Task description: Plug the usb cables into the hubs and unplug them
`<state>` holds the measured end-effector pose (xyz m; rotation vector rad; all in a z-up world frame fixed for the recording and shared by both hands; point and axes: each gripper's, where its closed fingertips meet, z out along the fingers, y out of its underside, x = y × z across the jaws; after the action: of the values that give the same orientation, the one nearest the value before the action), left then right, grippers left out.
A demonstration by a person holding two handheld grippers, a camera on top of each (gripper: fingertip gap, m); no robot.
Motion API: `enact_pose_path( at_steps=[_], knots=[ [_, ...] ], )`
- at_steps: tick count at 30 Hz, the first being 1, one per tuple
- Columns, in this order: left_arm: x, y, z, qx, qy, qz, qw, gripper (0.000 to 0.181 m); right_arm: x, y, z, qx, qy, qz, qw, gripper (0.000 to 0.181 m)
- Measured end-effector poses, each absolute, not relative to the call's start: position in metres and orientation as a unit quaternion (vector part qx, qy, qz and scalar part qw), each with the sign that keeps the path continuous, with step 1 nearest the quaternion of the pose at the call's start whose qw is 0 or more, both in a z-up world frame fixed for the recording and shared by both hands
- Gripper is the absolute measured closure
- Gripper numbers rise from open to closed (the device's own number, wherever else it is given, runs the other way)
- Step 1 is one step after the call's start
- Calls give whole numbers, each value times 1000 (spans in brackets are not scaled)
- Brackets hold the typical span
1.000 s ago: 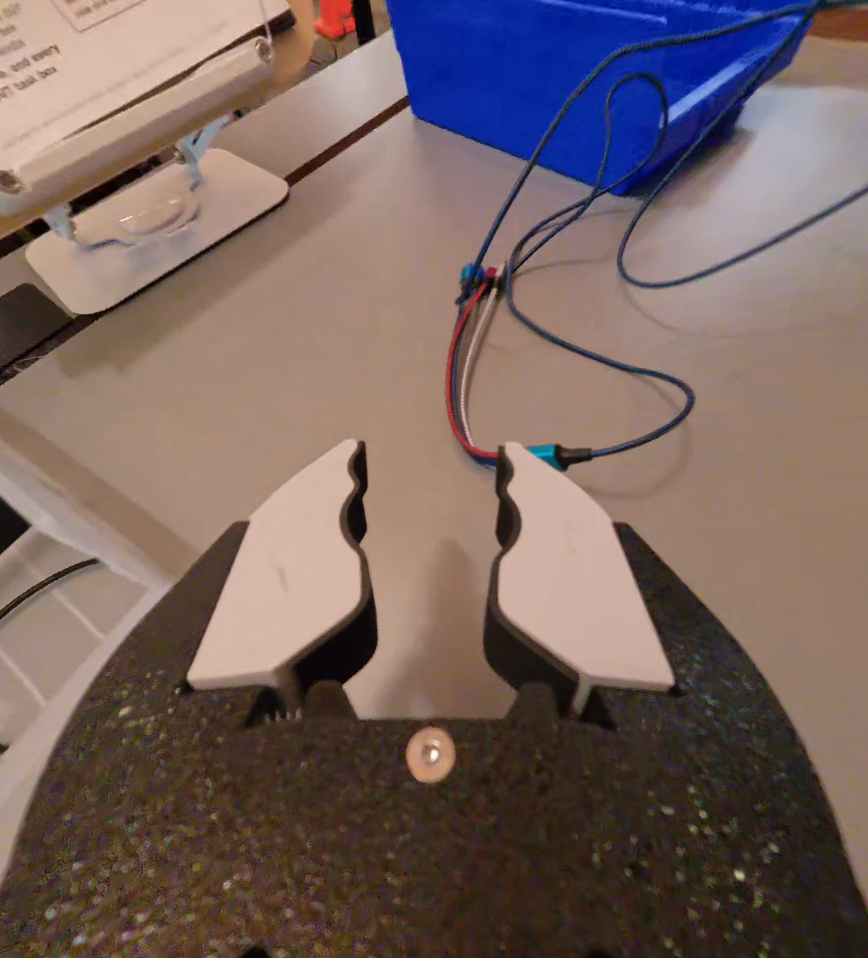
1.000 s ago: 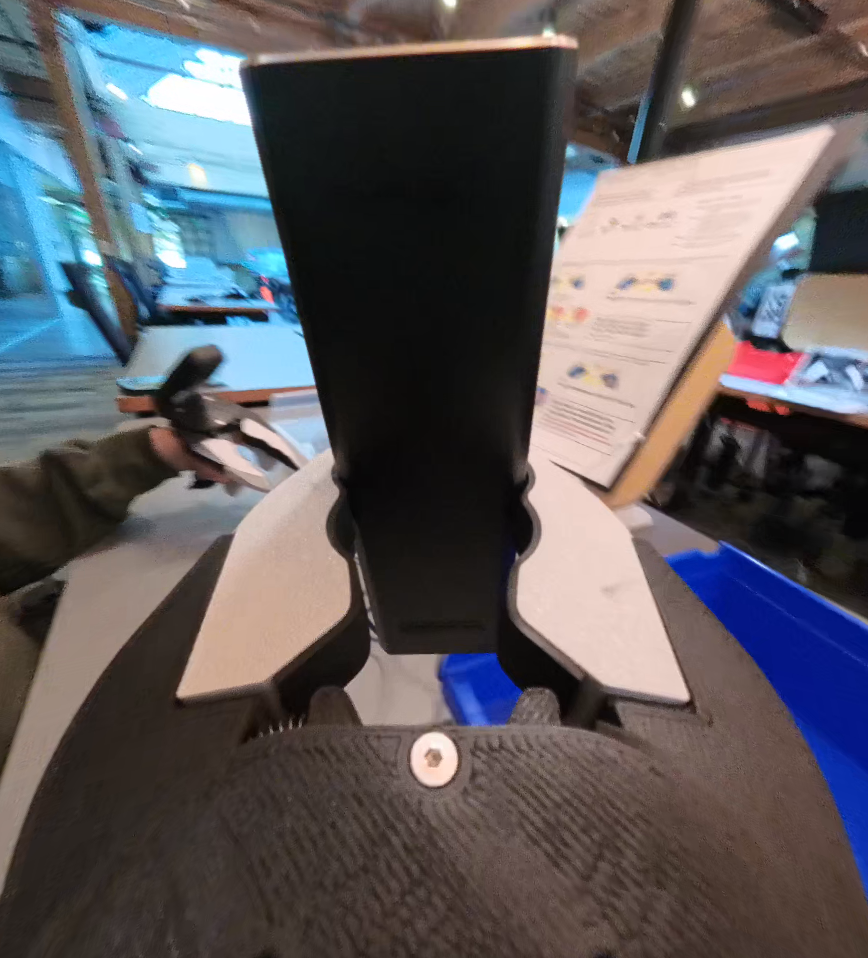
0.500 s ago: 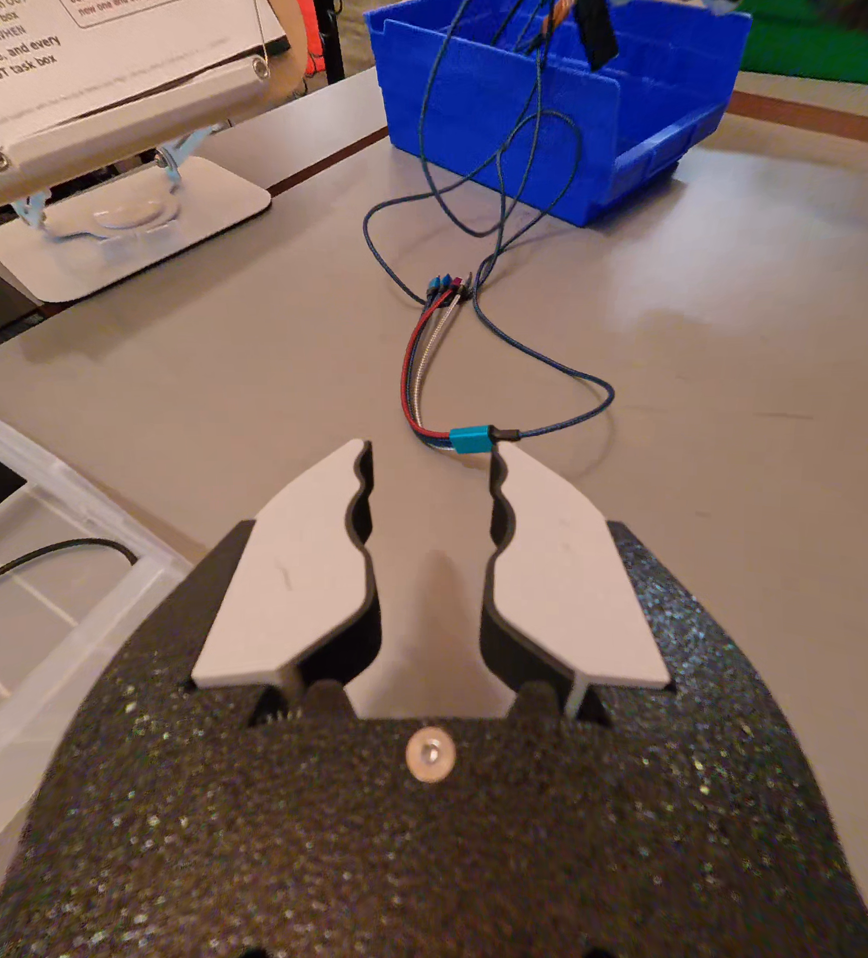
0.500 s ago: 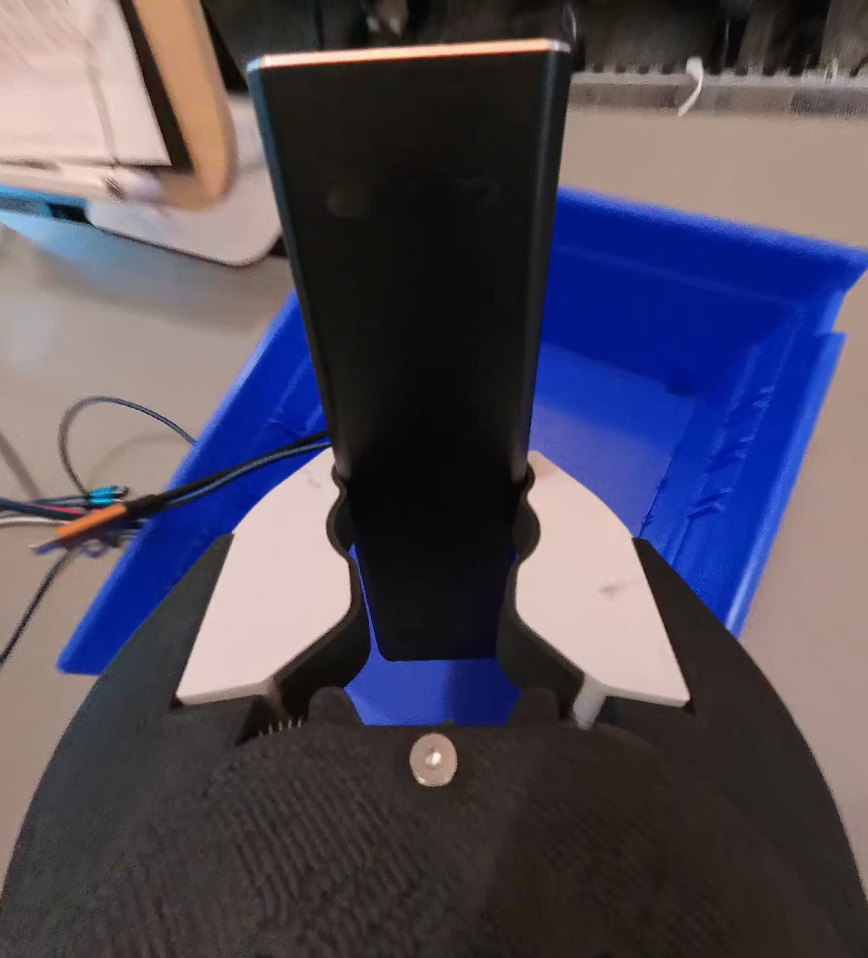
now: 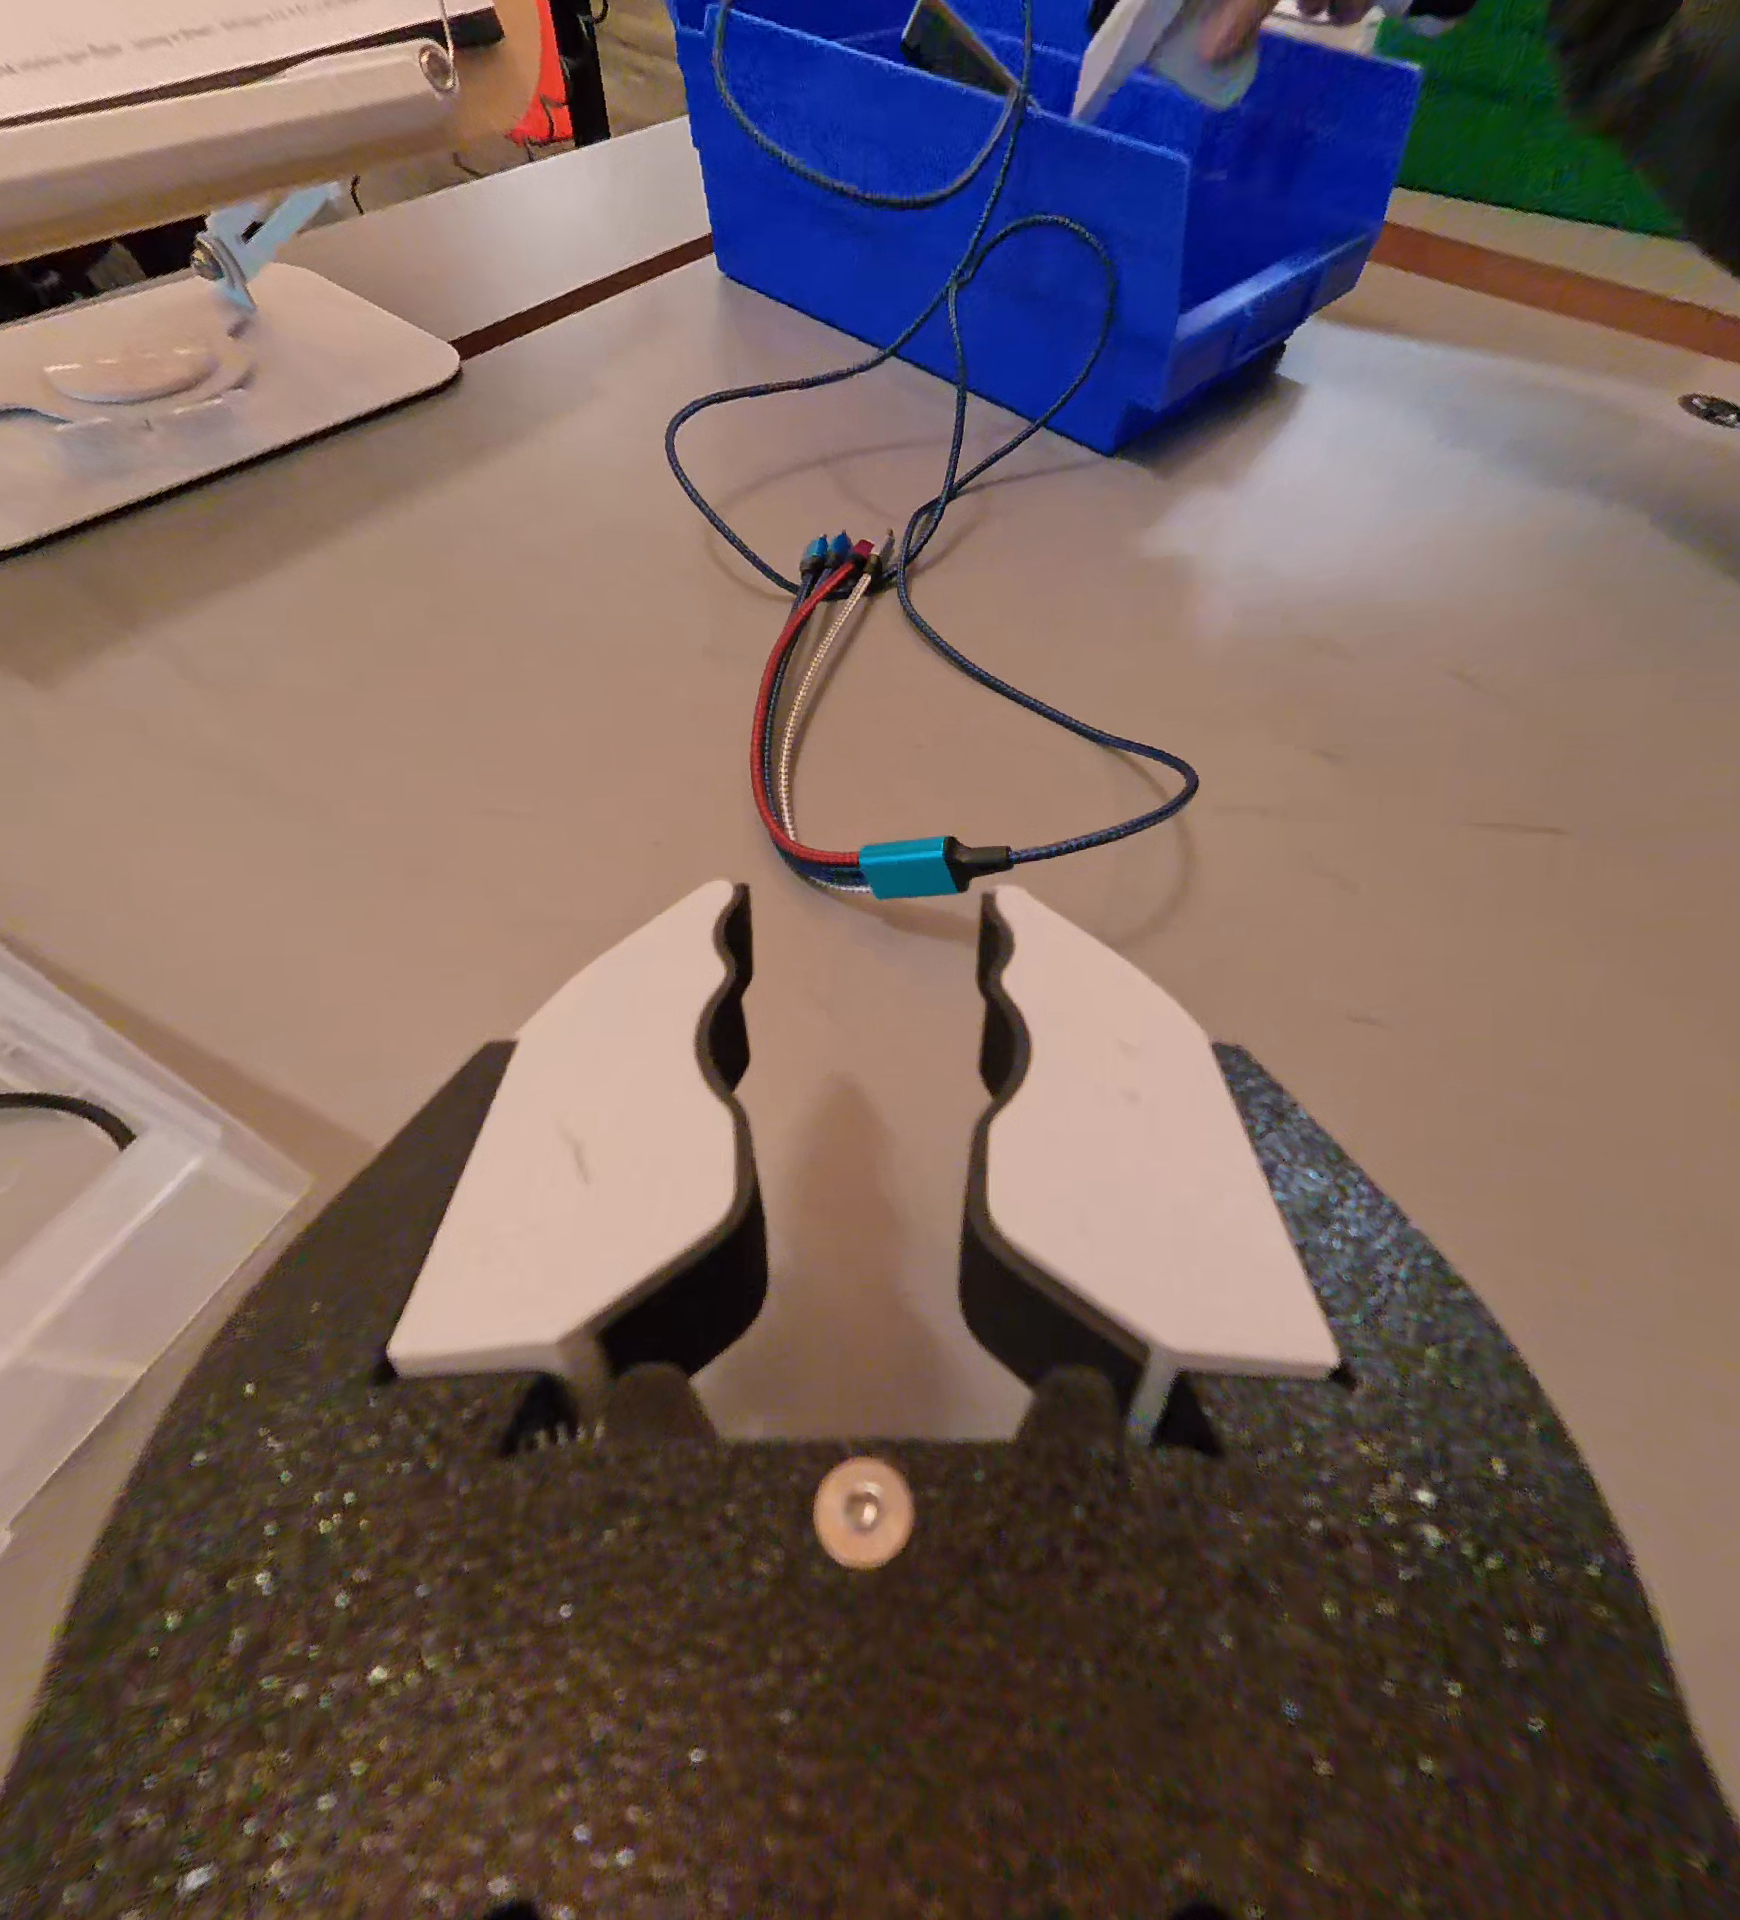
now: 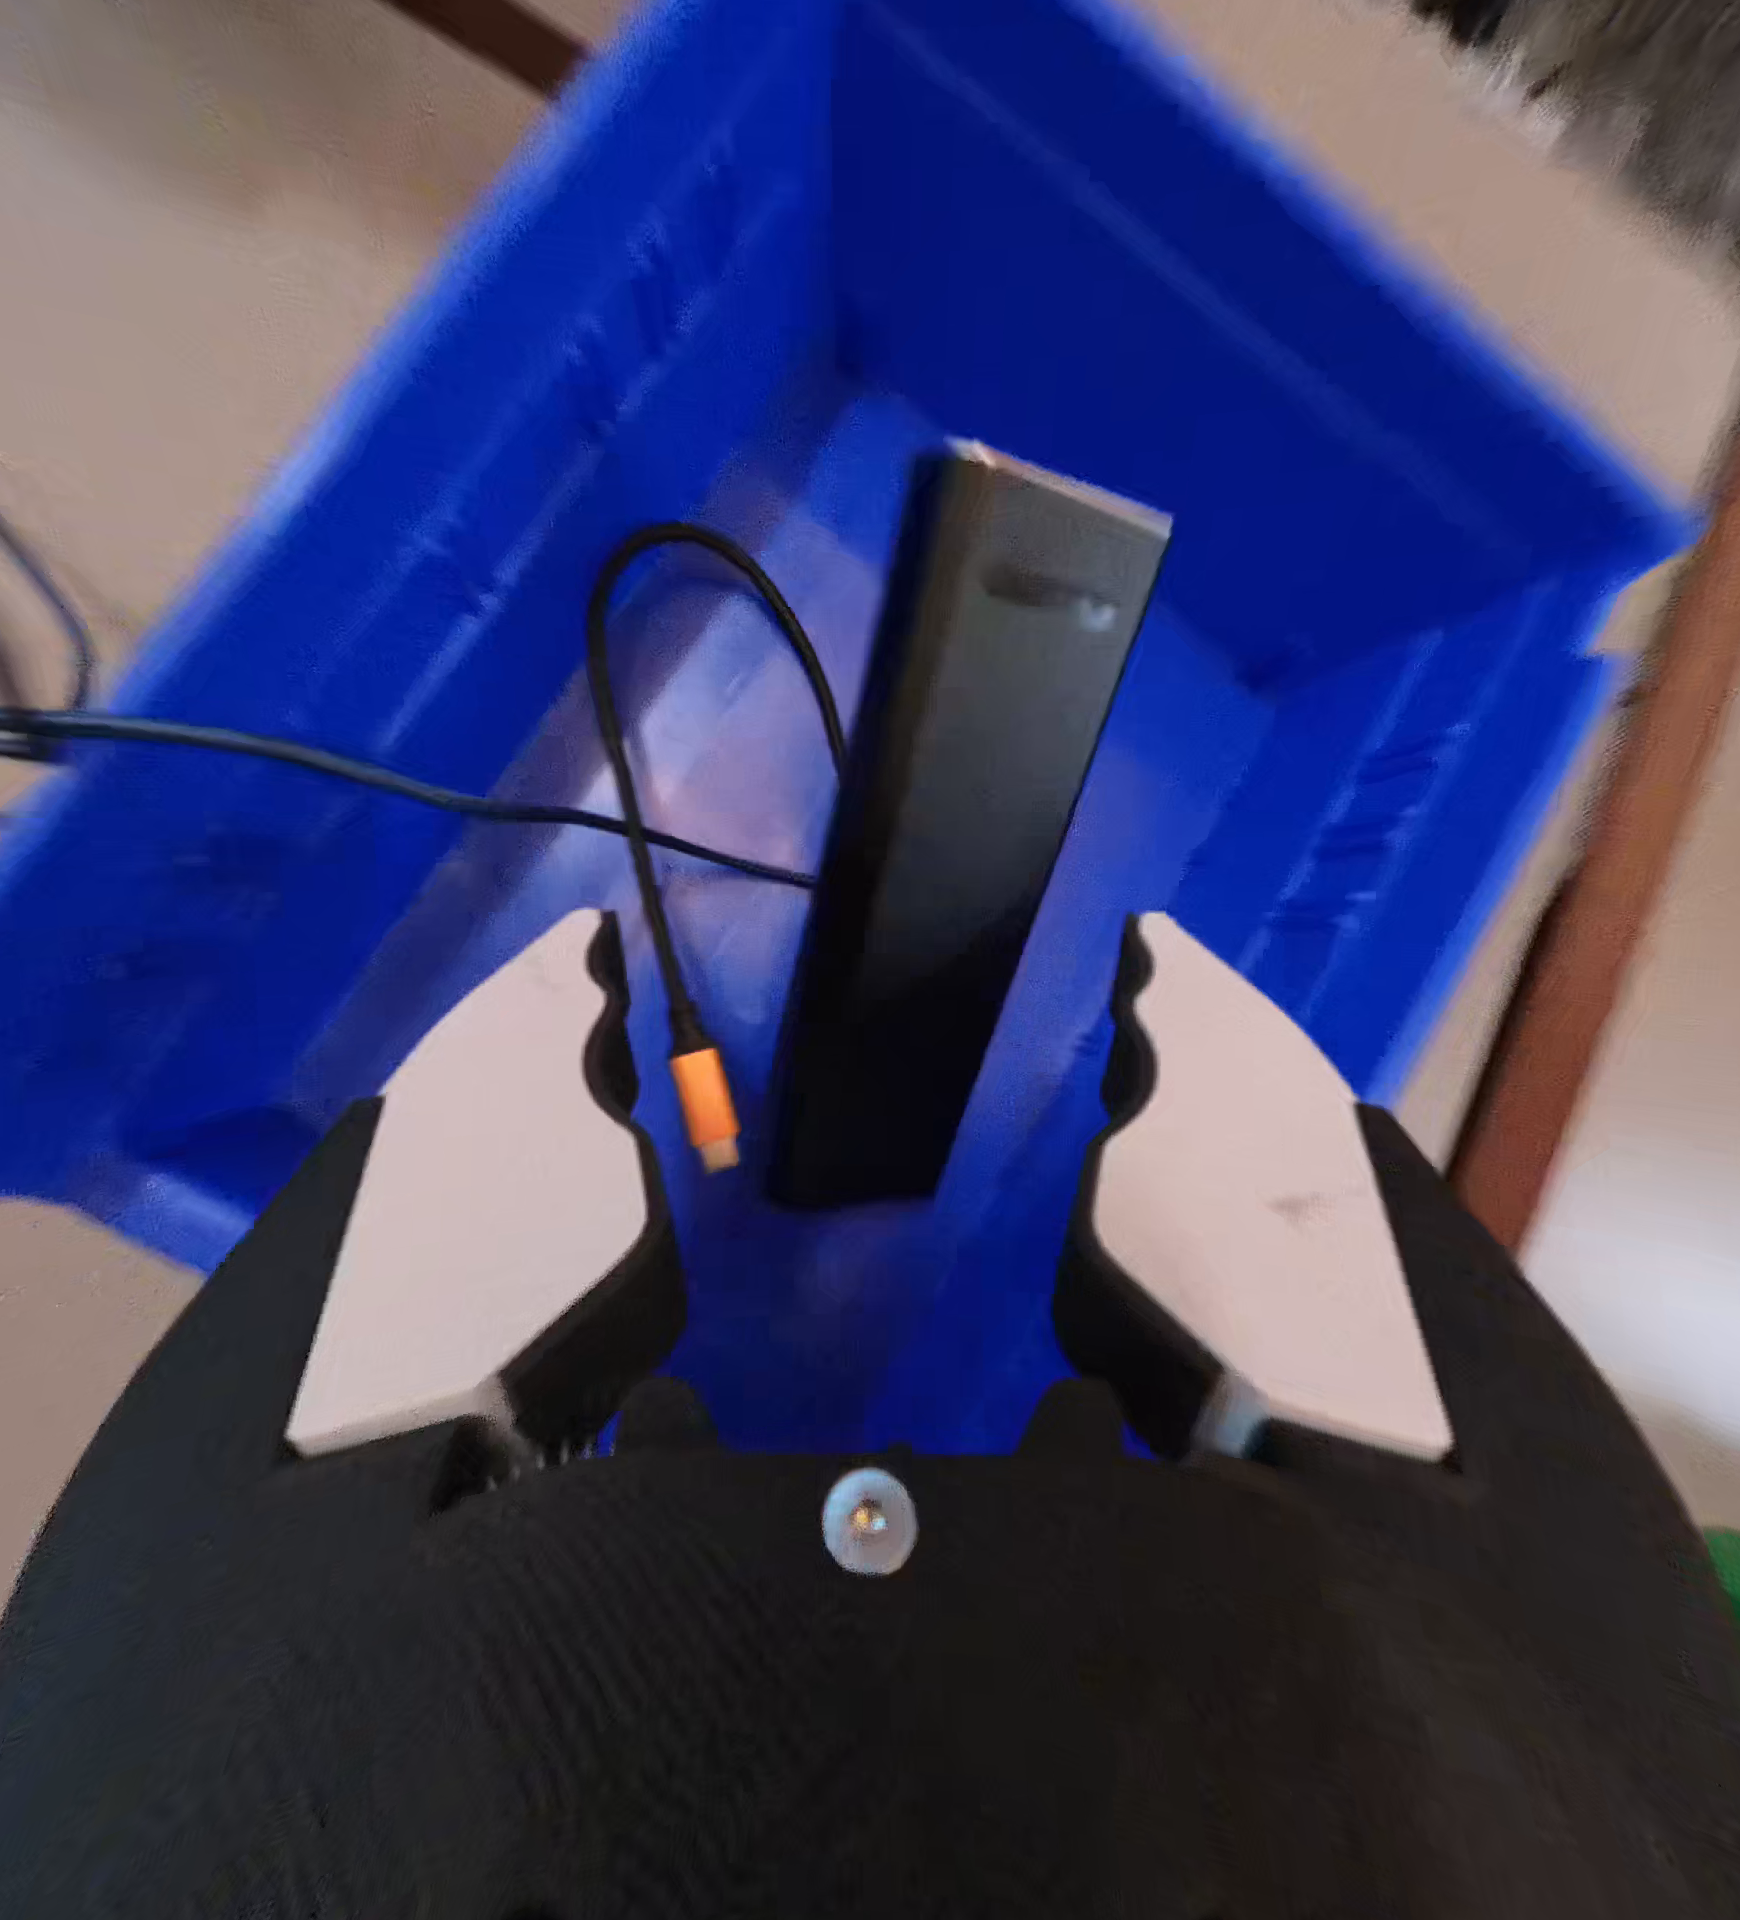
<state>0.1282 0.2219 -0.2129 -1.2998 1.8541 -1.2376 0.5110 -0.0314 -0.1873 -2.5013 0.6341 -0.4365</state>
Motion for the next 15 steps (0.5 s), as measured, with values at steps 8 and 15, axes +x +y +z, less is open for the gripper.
enact_pose_path(
  at_steps=[8, 15],
  knots=[
    [132, 217, -215, -478, 672, -504, 256, 139, 301, 74, -125, -895, -217, -184, 345, 99],
    [132, 217, -225, -482, 674, -508, 235, 128, 262, 149, -219, -893, -400, -115, 171, 92]
  ],
)
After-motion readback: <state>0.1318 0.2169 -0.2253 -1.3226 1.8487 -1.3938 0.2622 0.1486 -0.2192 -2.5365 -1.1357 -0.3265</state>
